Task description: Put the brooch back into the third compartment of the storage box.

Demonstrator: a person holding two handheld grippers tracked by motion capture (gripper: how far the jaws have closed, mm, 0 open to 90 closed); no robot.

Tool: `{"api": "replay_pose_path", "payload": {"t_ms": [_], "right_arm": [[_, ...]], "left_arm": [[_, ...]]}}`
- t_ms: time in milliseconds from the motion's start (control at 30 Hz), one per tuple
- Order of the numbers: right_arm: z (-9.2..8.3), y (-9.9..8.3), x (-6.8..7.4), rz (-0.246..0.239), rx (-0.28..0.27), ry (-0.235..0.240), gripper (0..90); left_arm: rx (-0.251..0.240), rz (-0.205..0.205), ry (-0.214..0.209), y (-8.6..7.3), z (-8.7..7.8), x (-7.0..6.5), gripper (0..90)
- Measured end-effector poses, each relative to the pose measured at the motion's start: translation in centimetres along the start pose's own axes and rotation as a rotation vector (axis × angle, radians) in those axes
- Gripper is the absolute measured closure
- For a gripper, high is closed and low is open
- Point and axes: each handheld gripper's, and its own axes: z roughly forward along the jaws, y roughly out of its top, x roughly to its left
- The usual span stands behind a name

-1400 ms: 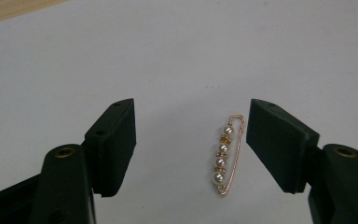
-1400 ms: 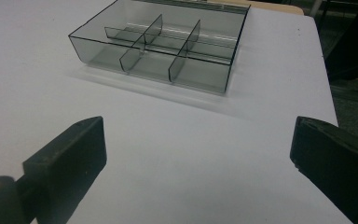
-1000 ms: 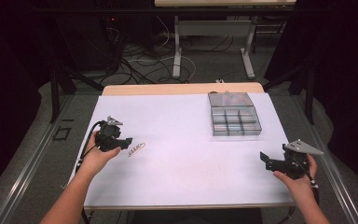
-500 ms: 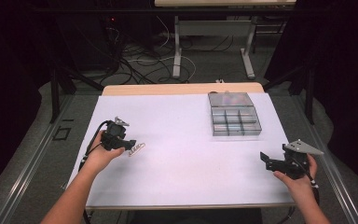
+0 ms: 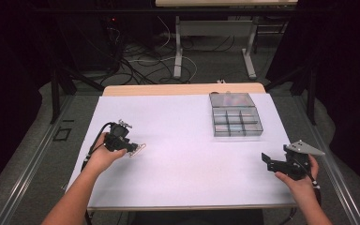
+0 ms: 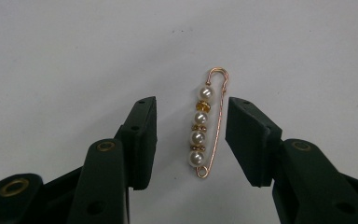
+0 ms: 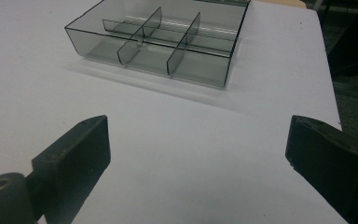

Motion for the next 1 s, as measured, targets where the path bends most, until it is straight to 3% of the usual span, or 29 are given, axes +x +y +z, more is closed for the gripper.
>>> {"api": "replay_pose_path", "payload": {"t_ms": [133,333,500,533,1000], "right_arm": [[0.0,0.0,0.0,0.001,0.006,-0.003,6.3],[0.0,-0.1,-0.1,0.000,0.005,0.000,6.4],[0.1,-0.1,0.0,0.003,0.006,-0.001,6.4],[0.1,-0.1,0.0,0.007,0.009,-0.002,6.4],[0.2,-0.2,0.0,-0.003,0.011,-0.001,6.6]], "left_arm": [[0.011,-0.016,-0.021,0.0,0.1,0.1,57.3],[0.025,-0.007,-0.029,0.0,0.3,0.2,61.4],[0.046,0.004,-0.016,-0.1,0.7,0.2,64.0],[0.041,-0.009,-0.017,-0.2,0.8,0.1,64.4],[0.087,0.035,-0.012,0.1,1.9,-0.2,73.2]]}}
